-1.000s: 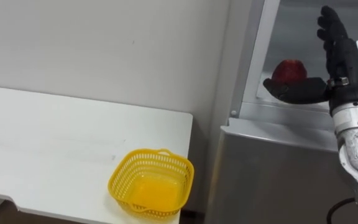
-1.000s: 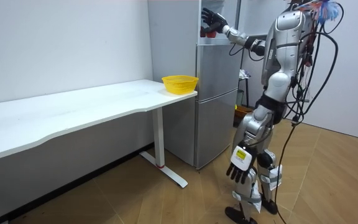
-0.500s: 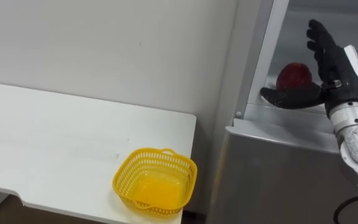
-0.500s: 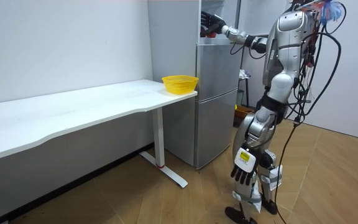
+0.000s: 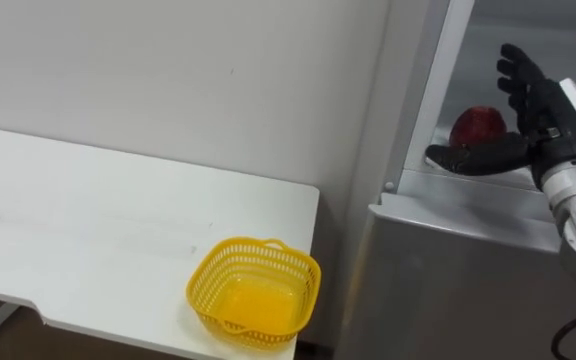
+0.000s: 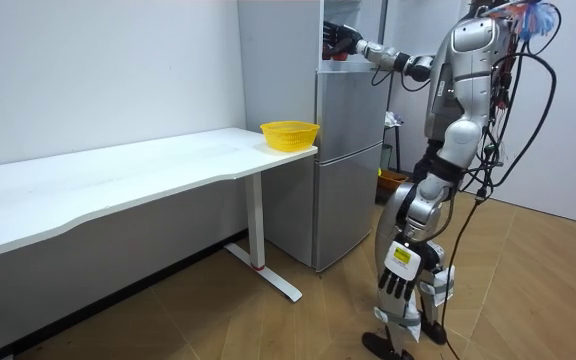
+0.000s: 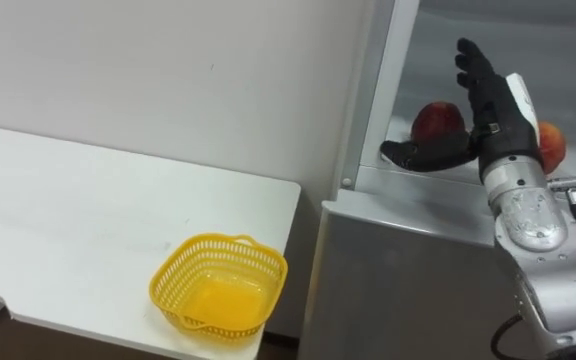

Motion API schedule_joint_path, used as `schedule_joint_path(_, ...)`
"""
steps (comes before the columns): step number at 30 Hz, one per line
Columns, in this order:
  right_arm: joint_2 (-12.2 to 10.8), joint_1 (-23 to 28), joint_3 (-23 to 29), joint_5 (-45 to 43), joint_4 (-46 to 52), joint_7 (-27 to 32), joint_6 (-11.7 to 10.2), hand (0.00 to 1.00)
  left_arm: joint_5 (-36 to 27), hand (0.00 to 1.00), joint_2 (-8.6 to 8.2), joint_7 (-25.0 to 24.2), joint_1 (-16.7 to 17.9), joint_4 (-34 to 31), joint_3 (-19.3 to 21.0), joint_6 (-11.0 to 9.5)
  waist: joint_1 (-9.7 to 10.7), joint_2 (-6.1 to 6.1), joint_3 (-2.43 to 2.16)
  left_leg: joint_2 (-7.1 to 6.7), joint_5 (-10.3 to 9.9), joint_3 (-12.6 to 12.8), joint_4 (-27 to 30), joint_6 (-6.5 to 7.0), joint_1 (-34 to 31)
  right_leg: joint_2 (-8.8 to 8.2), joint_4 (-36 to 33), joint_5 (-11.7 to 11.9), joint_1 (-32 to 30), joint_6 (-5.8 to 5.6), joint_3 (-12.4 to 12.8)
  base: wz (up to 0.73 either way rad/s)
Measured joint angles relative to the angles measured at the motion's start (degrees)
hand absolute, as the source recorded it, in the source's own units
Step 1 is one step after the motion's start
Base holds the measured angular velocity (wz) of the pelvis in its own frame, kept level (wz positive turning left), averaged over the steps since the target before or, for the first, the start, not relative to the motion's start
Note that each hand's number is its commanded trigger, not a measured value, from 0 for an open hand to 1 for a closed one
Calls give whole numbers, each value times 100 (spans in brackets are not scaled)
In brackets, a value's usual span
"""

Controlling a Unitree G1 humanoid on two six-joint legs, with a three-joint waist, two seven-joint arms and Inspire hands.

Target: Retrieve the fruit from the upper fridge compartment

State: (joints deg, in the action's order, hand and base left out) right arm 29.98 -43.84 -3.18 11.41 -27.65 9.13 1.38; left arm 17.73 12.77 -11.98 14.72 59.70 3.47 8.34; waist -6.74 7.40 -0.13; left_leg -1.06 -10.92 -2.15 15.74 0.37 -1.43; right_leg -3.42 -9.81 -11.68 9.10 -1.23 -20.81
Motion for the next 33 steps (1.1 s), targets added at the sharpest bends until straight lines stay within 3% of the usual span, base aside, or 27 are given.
schedule_joint_path(6, 0, -85, -1, 41, -156, -4, 18, 0, 0, 0, 0, 7, 4, -4, 34, 54, -1, -24, -11, -9, 0, -19, 6, 0, -3, -1, 0, 2, 4, 3, -12, 0)
schedule_joint_path(9, 7, -260, 0, 196, -437, 24, 185, 0, -11, 0, 2, 17, 12, -59, 33, 100, 0, -34, -17, -18, 1, -42, 5, 0, -2, -2, 2, 2, 1, 3, -12, 3)
schedule_joint_path(14, 32, -318, 14, 440, -727, 70, 244, 0, -13, 0, -4, 65, 23, -73, 27, 142, 3, -60, -29, -41, 3, -100, 22, 4, 0, -5, 6, 1, 1, 3, 31, 7)
schedule_joint_path(21, 117, -318, 12, 675, -727, 79, 243, 0, -5, 0, -3, 183, -7, -75, 33, 145, -3, -164, -1, -60, 14, -104, 1, 19, 16, -26, 10, 1, 14, 2, 35, 0)
schedule_joint_path(33, 192, -339, 5, 1100, -869, 56, 240, 0, -6, 0, -14, 296, -53, -162, 34, 175, -93, -175, 23, -62, 14, -108, -4, 19, 27, -27, 11, 1, 39, 2, 19, 0)
